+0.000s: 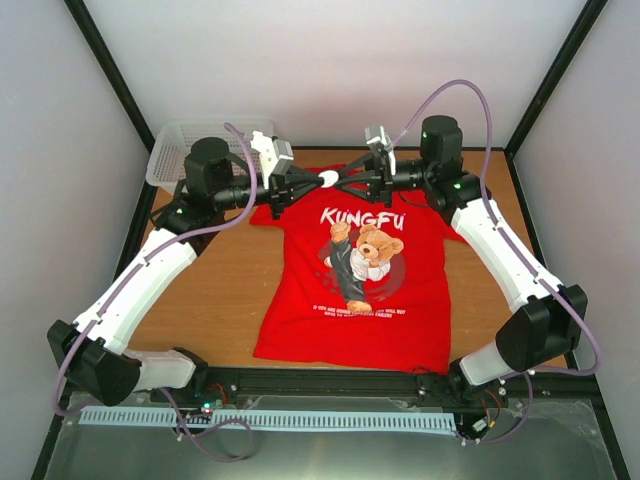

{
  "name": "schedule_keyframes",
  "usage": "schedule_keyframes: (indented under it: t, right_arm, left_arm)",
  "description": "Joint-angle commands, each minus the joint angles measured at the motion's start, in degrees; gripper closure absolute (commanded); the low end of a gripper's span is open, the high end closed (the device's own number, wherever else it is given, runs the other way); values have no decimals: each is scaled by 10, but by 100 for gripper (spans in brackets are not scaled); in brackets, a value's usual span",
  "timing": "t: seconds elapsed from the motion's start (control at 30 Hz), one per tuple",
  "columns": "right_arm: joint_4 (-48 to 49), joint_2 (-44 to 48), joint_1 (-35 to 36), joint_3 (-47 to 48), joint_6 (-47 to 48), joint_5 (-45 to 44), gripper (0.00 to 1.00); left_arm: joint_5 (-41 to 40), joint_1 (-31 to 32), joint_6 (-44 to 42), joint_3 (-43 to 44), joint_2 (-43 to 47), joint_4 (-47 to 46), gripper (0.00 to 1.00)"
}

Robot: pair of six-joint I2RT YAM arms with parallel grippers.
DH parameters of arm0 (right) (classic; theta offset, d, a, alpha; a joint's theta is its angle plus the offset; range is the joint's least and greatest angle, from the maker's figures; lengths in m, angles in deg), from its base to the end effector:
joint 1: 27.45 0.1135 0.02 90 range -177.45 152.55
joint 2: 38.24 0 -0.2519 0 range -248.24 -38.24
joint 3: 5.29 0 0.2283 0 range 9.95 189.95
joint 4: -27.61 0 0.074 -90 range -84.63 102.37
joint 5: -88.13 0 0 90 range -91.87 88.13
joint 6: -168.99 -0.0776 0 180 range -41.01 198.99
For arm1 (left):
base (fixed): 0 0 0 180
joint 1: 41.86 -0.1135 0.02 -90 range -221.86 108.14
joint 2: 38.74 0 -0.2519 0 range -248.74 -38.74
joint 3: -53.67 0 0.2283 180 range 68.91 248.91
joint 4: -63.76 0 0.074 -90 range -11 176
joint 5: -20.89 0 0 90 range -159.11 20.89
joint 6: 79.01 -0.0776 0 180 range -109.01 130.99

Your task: Pin the brooch onto the clothing

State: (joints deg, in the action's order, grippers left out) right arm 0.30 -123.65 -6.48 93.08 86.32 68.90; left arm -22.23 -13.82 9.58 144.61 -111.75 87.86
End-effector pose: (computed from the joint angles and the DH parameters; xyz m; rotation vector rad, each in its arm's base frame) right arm 0.2714 0.1825 0.3911 -1.2451 1.3341 1.2743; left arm 0.2293 -0.1863 0.4110 1.0286 1.4161 -1.0254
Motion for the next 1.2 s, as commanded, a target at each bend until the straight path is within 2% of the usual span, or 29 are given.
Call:
schedule_keyframes:
  t: [0.0,0.1,0.2,0.27,0.43,0.73,1.03,1.1,1.17]
  right_arm:
    - [20,20,-1,-5,8,27,72]
    - [20,26,-1,-8,12,28,67]
    - [22,23,-1,-2,11,29,68]
    - [31,16,-1,3,-1,35,72]
    - [67,5,0,1,-36,48,91]
    - [93,-5,3,-3,-62,59,90]
    - [100,-7,5,-9,-64,70,97]
    - [96,-5,5,-9,-59,68,97]
    - [90,-3,5,-8,-51,69,97]
  left_arm:
    - [19,5,9,13,6,0,99]
    - [10,4,8,12,7,5,99]
    - [15,4,7,15,4,22,99]
    - [18,4,6,18,3,26,99]
    - [24,4,9,22,1,24,99]
    - [31,4,20,30,-9,19,99]
    - [30,4,32,38,-11,20,99]
    - [18,4,32,39,-10,33,95]
    - [5,4,30,41,-8,50,83]
